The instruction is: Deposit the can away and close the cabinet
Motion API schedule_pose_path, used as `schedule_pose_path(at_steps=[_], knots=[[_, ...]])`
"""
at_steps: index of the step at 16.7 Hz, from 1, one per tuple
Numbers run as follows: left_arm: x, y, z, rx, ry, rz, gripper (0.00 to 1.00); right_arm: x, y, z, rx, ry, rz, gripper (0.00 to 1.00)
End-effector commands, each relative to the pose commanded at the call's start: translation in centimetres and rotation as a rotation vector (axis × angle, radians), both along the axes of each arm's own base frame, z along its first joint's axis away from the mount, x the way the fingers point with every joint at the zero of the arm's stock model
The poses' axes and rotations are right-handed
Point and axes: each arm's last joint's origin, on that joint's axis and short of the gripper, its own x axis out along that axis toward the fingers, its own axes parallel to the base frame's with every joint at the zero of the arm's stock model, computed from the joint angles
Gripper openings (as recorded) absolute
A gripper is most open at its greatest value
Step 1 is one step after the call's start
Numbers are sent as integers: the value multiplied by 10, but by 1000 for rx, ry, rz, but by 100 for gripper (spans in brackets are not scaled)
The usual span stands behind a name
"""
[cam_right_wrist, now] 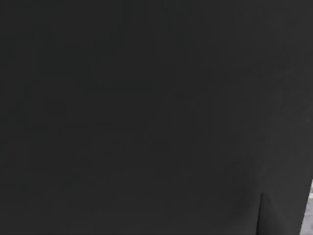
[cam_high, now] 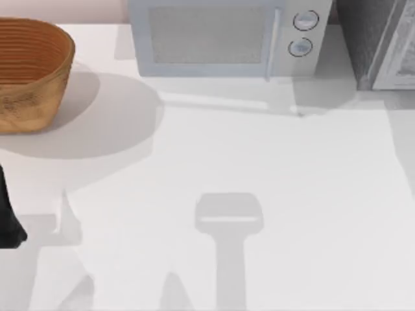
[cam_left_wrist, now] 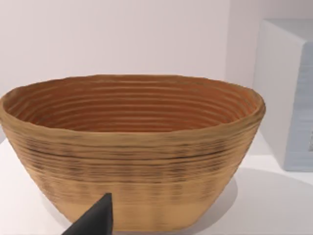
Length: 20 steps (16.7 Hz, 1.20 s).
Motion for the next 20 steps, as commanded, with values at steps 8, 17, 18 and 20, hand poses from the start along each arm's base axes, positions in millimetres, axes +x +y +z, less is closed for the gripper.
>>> schedule_pose_path(at_steps=[8,17,18,20], knots=[[0,0,0,0,0,0,100,-31,82,-6,0,12,1,100],[0,0,0,0,0,0,100,-10,74,1,-3,-6,-39,100],[0,0,0,0,0,0,100,0,75,-1,-6,1,-39,100],[0,0,0,0,0,0,100,11,72,0,-3,-7,-41,100]])
